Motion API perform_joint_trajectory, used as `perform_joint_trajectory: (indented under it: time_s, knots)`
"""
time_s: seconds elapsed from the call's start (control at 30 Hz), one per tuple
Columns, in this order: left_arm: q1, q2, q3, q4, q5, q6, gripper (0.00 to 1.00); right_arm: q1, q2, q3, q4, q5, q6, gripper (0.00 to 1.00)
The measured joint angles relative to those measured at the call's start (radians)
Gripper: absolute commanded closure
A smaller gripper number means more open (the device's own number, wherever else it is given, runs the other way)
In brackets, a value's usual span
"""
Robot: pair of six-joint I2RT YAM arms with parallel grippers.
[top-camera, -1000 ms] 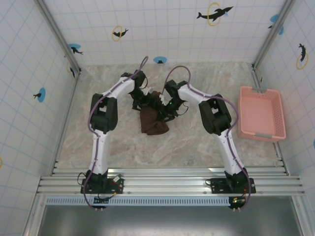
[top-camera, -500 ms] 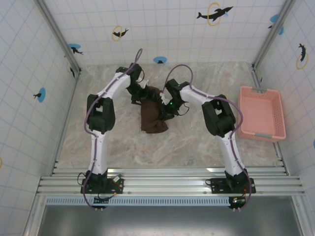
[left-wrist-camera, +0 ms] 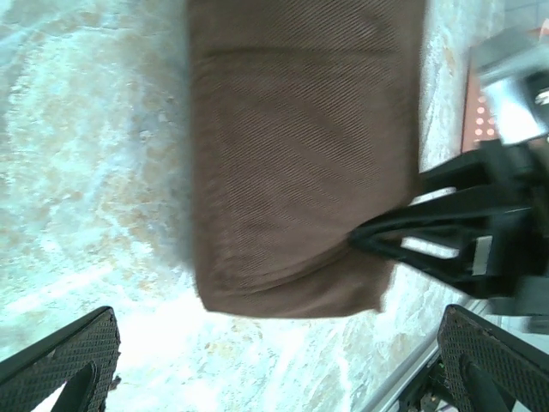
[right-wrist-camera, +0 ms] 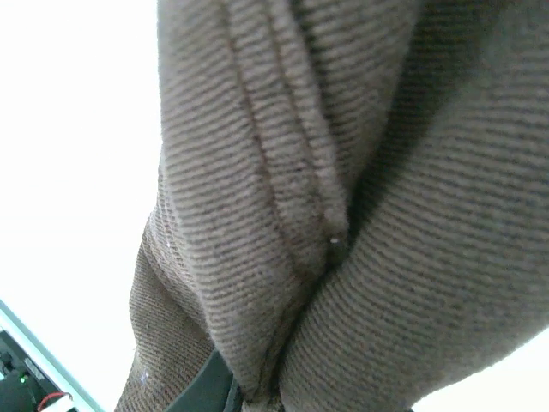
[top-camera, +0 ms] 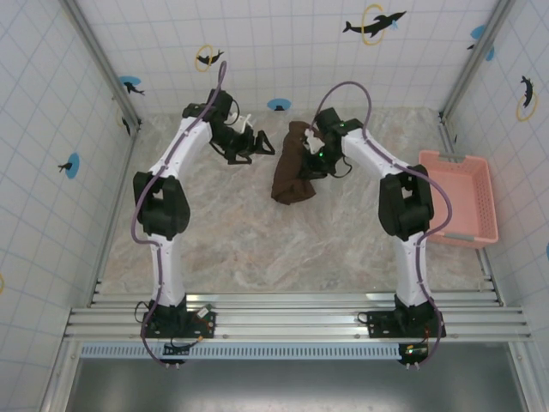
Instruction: Roll up the long pants
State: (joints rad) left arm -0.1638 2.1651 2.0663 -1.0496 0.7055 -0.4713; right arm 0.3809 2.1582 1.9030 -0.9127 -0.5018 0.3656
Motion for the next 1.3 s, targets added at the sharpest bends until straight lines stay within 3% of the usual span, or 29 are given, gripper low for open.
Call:
perform_joint_trajectory:
  time_s: [0.3, 0.83, 1.07, 1.3]
  knots:
    - [0.031, -0.006, -0.063, 0.013, -0.034, 0.004, 0.03, -0.199, -0.095, 0.233, -0.129, 0.058, -0.019, 1.00]
    - [0.048, -0.030, -0.130, 0.013, -0.033, 0.030, 0.03, -0.567, -0.444, 0.322, -0.311, 0.301, -0.091, 1.00]
    - [0.054, -0.031, -0.140, 0.013, -0.030, 0.029, 0.02, -0.733, -0.634, 0.144, -0.370, 0.420, -0.167, 1.00]
    - [0.054, -0.039, -0.187, 0.013, -0.029, 0.029, 0.03, -0.753, -0.711, -0.069, -0.392, 0.496, -0.212, 1.00]
